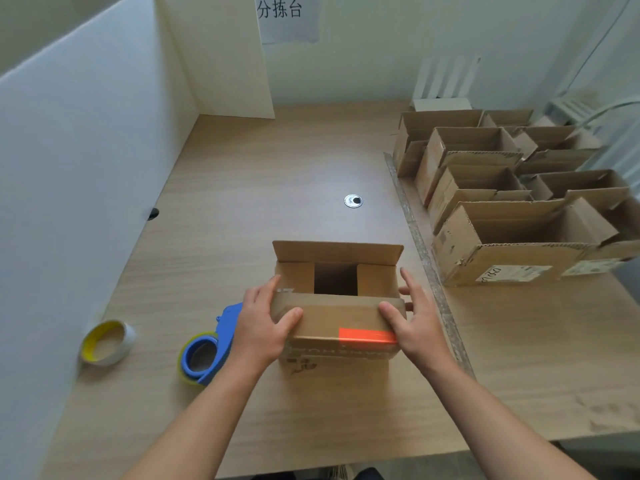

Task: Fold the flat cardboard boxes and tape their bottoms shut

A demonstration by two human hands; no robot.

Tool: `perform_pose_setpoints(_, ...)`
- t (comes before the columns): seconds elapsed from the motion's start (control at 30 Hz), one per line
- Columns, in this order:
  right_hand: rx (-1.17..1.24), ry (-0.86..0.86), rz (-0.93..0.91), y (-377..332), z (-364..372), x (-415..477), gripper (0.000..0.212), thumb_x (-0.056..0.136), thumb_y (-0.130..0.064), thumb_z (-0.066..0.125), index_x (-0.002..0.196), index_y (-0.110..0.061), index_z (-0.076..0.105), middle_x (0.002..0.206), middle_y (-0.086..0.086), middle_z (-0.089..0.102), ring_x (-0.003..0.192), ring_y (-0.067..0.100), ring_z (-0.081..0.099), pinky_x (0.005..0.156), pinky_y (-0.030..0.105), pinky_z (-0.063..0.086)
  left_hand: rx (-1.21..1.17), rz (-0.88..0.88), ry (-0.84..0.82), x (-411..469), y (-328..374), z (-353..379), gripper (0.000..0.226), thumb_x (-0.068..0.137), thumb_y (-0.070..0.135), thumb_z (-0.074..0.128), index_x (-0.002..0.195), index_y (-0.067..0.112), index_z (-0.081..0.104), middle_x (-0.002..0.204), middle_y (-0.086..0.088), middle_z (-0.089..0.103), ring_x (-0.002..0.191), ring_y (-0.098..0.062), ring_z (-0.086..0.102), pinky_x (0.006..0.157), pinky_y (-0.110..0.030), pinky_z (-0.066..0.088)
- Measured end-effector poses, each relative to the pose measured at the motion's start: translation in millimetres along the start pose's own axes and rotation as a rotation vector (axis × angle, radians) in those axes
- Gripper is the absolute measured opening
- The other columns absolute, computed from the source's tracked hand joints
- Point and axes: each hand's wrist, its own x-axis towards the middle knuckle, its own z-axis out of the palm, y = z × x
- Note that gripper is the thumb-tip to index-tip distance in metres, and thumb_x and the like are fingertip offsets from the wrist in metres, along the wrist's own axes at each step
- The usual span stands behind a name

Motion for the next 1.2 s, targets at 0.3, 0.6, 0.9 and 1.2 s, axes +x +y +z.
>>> perform_pose_setpoints(0.3, 0.087, -0.066, 0.176, 10, -3, 16, 0.063, 0.095, -0.043, 0.061, 0.152, -0.04, 0.033, 0.143, -0.004, 0.05, 0.12, 0.016, 0.055, 0.095, 0.035, 0.049, -0.24, -0.35, -0.126, 5, -9, 20, 0.092, 0.068, 0.073, 0.07, 0.146, 0.034, 0.041, 0.143, 0.005, 0.051, 0.127, -0.019, 0.052, 0.107, -0.045, 0.044)
perform_pose_setpoints(0.6, 0.065, 0.007, 0.136, 5, -16, 24, 0.056, 0.099, -0.031, 0.059, 0.151, -0.03, 0.039, 0.15, 0.0, 0.048, 0.123, 0.006, 0.047, 0.099, 0.025, 0.038, -0.303, -0.313, -0.226, 13, 7, 37, 0.074, 0.08, 0.072, 0.056, 0.143, 0.035, 0.044, 0.127, 0.007, 0.063, 0.115, -0.018, 0.06, 0.103, -0.044, 0.048)
perform_pose_setpoints(0.9, 0.009, -0.059, 0.125, 4, -1, 23, 0.059, 0.099, -0.036, 0.058, 0.153, -0.032, 0.035, 0.149, -0.008, 0.047, 0.134, 0.014, 0.047, 0.113, 0.04, 0.04, -0.153, -0.307, -0.231, 2, 0, 15, 0.043, 0.096, 0.051, 0.053, 0.132, 0.029, 0.052, 0.116, 0.01, 0.061, 0.109, -0.014, 0.057, 0.09, -0.03, 0.045)
perform_pose_setpoints(1.2, -0.02, -0.096, 0.172, 10, -8, 44, 0.055, 0.097, -0.033, 0.06, 0.148, -0.041, 0.04, 0.138, -0.013, 0.056, 0.124, 0.012, 0.054, 0.11, 0.039, 0.042, -0.1, -0.369, -0.263, 24, 4, 31, 0.061, 0.096, 0.056, 0.05, 0.145, 0.021, 0.042, 0.135, 0.001, 0.056, 0.124, -0.023, 0.053, 0.103, -0.038, 0.044)
